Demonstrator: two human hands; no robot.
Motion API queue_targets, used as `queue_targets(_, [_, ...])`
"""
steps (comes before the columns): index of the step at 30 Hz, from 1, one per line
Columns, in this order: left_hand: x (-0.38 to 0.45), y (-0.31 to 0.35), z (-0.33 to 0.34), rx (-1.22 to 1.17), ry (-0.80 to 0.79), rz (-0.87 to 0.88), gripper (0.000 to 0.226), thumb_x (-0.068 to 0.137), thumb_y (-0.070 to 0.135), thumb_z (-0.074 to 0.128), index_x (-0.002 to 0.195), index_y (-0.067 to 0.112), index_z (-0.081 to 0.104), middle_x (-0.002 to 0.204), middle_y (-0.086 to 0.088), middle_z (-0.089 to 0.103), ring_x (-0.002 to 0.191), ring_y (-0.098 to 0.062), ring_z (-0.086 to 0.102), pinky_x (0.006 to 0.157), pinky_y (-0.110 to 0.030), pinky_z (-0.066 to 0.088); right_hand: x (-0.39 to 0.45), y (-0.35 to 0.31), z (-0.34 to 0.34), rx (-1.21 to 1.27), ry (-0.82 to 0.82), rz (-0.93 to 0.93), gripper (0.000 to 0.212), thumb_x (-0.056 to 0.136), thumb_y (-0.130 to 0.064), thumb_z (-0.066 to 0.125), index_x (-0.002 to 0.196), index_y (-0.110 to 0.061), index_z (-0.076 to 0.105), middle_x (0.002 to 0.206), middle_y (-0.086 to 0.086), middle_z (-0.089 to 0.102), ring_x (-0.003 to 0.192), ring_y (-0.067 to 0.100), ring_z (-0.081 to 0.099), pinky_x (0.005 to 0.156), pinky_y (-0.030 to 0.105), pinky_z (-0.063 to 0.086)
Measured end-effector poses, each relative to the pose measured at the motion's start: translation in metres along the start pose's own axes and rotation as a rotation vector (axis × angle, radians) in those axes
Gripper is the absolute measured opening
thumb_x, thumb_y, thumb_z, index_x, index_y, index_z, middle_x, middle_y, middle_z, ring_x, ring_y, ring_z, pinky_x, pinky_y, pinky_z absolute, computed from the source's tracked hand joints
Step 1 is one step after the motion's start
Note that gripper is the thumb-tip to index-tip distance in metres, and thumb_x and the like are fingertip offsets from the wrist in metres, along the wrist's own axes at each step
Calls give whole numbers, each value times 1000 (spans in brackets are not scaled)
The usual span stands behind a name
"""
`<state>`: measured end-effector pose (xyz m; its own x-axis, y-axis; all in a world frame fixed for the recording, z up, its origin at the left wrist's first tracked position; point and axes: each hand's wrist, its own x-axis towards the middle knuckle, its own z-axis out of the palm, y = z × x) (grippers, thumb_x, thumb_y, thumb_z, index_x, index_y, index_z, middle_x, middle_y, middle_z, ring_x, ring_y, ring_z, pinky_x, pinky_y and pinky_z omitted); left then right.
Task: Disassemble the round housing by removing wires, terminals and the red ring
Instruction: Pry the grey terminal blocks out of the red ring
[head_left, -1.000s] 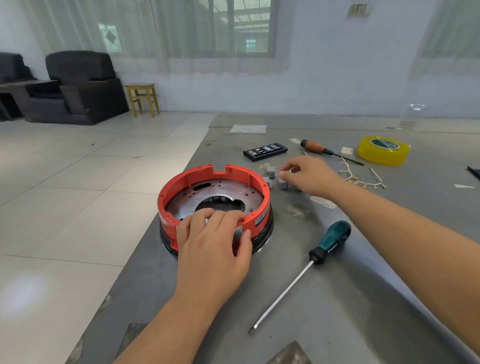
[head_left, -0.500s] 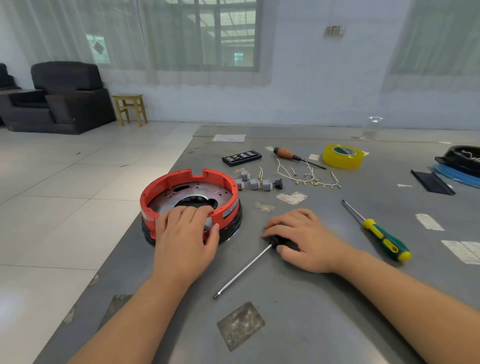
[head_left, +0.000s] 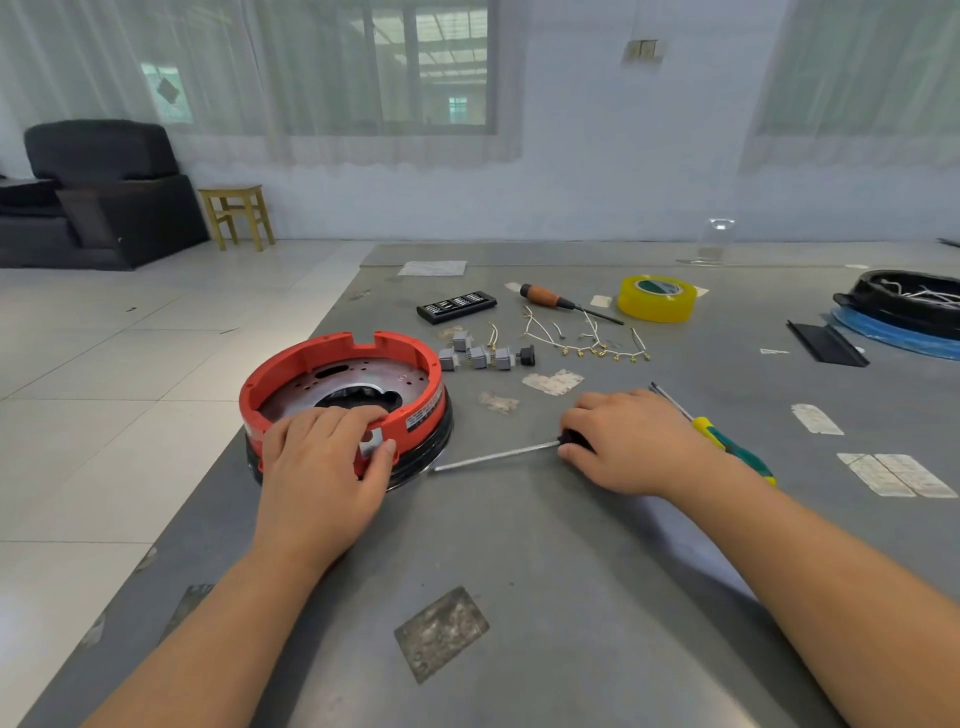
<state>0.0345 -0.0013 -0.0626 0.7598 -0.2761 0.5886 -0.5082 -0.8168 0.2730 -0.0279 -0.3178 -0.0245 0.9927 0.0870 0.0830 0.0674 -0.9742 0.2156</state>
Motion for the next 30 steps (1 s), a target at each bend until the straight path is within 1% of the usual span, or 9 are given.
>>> queue_targets(5, [0,-1,-1,-12,7,3,35,91,39,57,120,23,70,111,4,71,113,-26,60,105,-45,32,-1,1,-4,3,-88,178,27,103,-45,31,109,-35,55,108,-2,61,96,24,61,71,34,43])
queue_targets(8, [-1,-1,-2,-18,14,11,34,90,37,57,117,21,70,108,4,70,111,-26,60,103,-43,31,0,-1,-7,4,-121,256,27,102,-46,33,104,-31,55,100,0,61,88,26,60,68,35,45])
queue_targets(11, [-2,0,-2,-14,21,26,33,89,35,58,116,20,69,106,4,69,107,-25,59,100,-42,30,0,-4,-7,20,-150,341,29,104,-48,38,105,-26,57,92,1,54,85,25,57,66,36,44])
queue_targets(14, [-4,3,-1,-18,20,49,31,90,33,57,116,19,67,104,5,66,104,-24,58,97,-40,28,-1,-5,-7,14,-155,432,27,105,-39,42,105,-19,60,86,2,48,81,28,53,65,36,41])
queue_targets(17, [-5,5,-3,-16,8,65,30,90,32,57,114,19,67,103,5,65,102,-24,58,95,-40,28,0,-4,-7,25,-125,478,19,104,-31,46,93,-18,55,76,1,44,78,29,53,61,35,41])
queue_targets(22, [-5,12,-4,-2,-21,73,32,90,34,57,115,19,68,102,5,64,102,-24,59,95,-43,31,5,-4,-8,39,-84,502,20,102,-35,52,88,-20,53,72,0,45,63,21,48,56,33,41])
queue_targets(25, [-5,15,-4,43,-50,67,39,91,42,56,122,21,68,104,6,66,105,-25,60,96,-43,31,5,-2,-5,-17,-79,501,31,101,-48,49,85,-22,53,73,-1,47,58,18,43,48,30,31])
queue_targets(28, [-3,16,-4,90,-61,70,40,93,49,54,118,23,70,98,7,67,101,-25,59,92,-42,31,5,-1,-3,-44,-51,526,46,99,-58,44,74,-21,50,74,-2,50,60,18,46,49,29,28])
queue_targets(30, [-3,15,-2,85,-35,69,35,94,47,53,110,22,71,91,8,65,96,-24,59,90,-42,32,5,-3,-3,-47,-22,542,47,99,-61,42,87,-20,62,83,-1,52,74,22,56,55,30,31])
